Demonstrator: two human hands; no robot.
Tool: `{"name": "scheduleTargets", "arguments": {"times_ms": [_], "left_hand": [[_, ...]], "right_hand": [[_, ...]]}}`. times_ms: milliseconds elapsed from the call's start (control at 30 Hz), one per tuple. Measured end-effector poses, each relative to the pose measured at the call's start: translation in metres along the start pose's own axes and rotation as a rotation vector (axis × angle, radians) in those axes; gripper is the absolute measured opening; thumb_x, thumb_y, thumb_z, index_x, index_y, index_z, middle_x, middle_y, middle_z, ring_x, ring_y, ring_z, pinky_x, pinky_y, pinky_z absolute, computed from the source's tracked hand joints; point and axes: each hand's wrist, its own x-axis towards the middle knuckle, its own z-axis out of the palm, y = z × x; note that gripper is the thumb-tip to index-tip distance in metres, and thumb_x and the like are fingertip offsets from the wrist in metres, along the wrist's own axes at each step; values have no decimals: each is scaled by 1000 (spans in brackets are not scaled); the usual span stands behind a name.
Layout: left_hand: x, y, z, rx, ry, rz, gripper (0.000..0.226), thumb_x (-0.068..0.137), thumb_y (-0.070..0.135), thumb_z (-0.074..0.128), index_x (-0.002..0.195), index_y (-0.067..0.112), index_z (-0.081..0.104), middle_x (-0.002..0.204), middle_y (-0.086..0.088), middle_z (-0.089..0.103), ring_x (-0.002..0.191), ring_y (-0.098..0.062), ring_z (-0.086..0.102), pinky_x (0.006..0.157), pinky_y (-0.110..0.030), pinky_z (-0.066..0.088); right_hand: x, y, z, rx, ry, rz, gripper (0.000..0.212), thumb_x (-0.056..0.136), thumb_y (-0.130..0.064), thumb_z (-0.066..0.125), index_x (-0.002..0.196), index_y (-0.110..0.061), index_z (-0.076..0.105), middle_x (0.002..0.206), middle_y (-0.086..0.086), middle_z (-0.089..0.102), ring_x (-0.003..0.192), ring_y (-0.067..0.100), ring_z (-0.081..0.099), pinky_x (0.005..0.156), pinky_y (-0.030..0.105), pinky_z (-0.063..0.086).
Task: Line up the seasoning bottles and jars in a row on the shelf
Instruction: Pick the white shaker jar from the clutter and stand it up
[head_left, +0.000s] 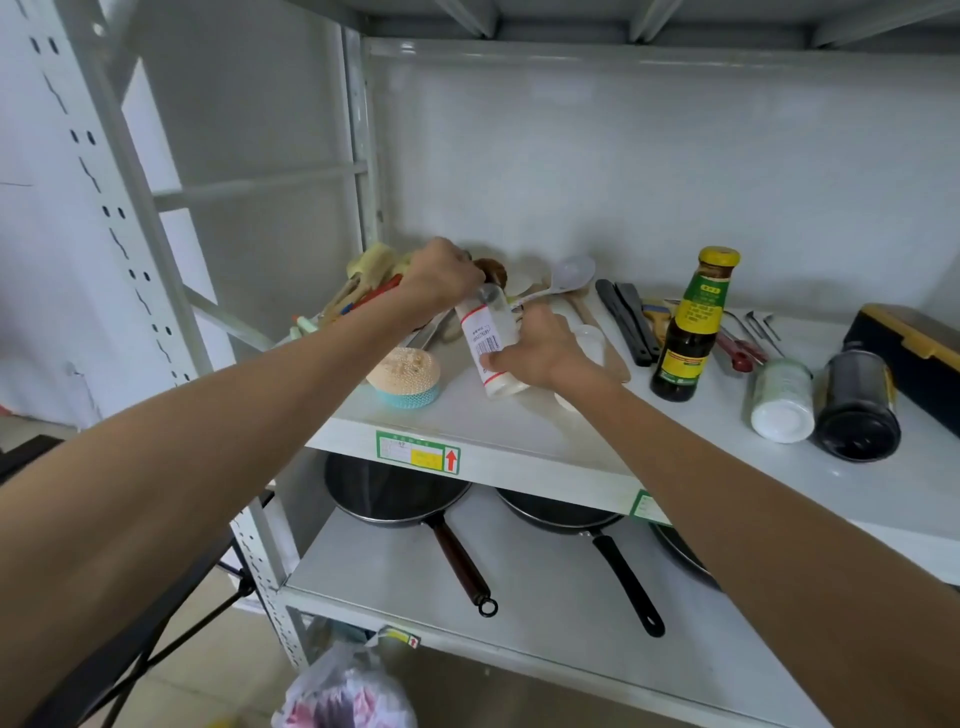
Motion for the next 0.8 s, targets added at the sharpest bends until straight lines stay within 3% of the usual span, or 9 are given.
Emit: {"name": "scheduleTargets", "arguments": {"times_ms": [67,133,200,367,500,700,800], "left_hand": [[-6,12,-6,17,28,55,16,80,20,63,88,10,72,86,-7,66,76,-21,59,54,-24,42],[-13,23,-9,54,16,126,20,80,22,64,92,10,72,96,-9,69,88,-24,62,69,-28,49],[-22,31,-12,95,-15,195,22,79,26,63,93,11,72,98,-11,68,92,-28,62,77,-31,51],[-46,36,-14,254,-73,362,18,78,28,55,81,19,70,89,-10,66,84,-31,60,70,-34,50],[-56,32,-15,306,-81,428,22,80,27,52,60,21,59,63,-4,56,70,-31,54,56,-30,40],[-50,28,-25,197,-112,378,30,80,29,47,86,17,74,88,-12,70,91,-29,58,75,-35,52],[-44,28,-33,162,-176,334,34,79,28,44,93,24,74,100,-8,71,103,-24,55,83,-30,47]], "right_hand": [[-4,0,3,45,40,-22,54,71,-29,81,114,-7,57,113,12,63,104,26,61,77,33,50],[-9,4,7,92,61,-3,50,72,-29,81,113,-7,63,109,11,67,97,21,63,67,24,48],[-13,9,12,142,75,35,54,71,-29,81,117,-5,63,111,12,67,101,22,64,71,24,48],[-23,24,26,246,167,53,42,68,-16,84,105,-6,67,110,10,72,102,23,67,63,13,42],[-27,27,33,282,197,45,44,71,-14,81,110,-7,62,114,10,70,107,26,66,78,26,52],[-33,20,38,248,213,33,54,73,-11,77,122,-7,52,119,11,66,113,29,63,72,21,51],[-36,12,42,239,242,65,61,74,-17,78,126,-7,47,122,13,61,117,31,59,88,35,55]]}}
